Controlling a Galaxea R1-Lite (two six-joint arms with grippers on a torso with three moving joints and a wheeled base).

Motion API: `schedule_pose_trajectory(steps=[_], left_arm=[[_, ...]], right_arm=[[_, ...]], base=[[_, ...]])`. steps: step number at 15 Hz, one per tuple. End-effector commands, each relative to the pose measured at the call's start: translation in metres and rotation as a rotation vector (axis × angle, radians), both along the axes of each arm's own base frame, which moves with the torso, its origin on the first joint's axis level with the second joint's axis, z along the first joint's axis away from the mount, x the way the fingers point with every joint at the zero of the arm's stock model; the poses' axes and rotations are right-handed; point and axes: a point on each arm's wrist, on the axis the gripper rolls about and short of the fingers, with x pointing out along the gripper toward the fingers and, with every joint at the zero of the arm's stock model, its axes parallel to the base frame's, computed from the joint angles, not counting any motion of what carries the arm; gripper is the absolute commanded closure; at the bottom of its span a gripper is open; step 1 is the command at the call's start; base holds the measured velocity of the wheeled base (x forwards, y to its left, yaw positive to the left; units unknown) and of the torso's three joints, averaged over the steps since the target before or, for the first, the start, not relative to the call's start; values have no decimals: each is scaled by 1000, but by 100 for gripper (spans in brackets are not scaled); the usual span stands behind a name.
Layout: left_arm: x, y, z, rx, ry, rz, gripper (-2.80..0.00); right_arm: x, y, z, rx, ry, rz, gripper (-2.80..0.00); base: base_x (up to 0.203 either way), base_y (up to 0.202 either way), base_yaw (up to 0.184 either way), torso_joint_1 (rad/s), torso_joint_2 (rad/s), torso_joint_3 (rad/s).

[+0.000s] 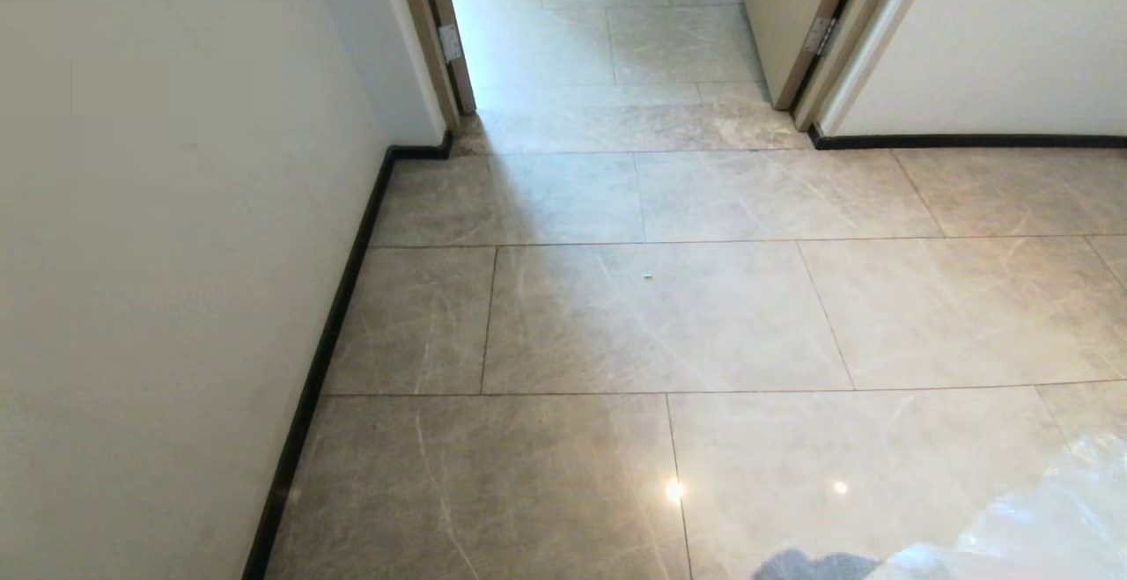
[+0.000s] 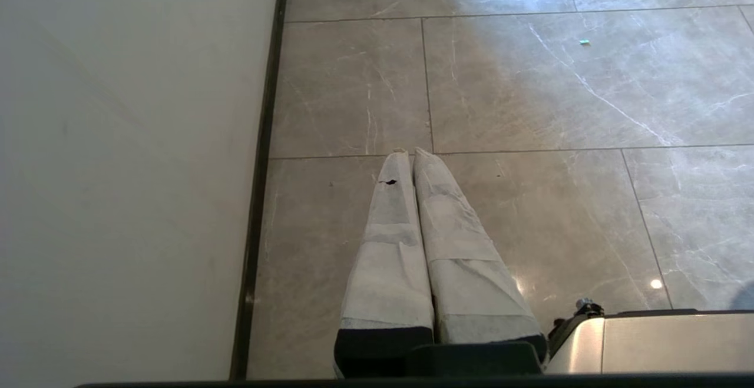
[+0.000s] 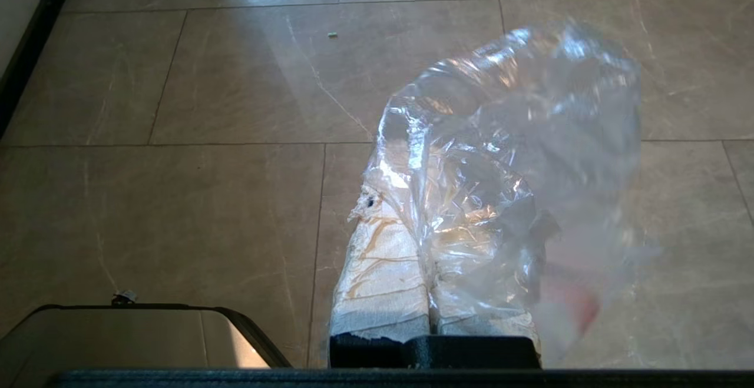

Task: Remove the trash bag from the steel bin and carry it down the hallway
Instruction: Put the trash bag at the door

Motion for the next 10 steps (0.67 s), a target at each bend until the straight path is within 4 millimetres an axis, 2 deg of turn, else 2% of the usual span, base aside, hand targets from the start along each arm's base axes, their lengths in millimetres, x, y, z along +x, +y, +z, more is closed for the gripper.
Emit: schedule_pose_trajectory(steps=[1,10], left_arm=[[0,0,0,0,0,0,0],[0,0,0,4,0,0,0]], right_arm=[[0,0,0,1,3,1,0],[0,0,0,-1,2,2,0]], base=[[0,0,0,0,0,0],[0,0,0,0,0,0]])
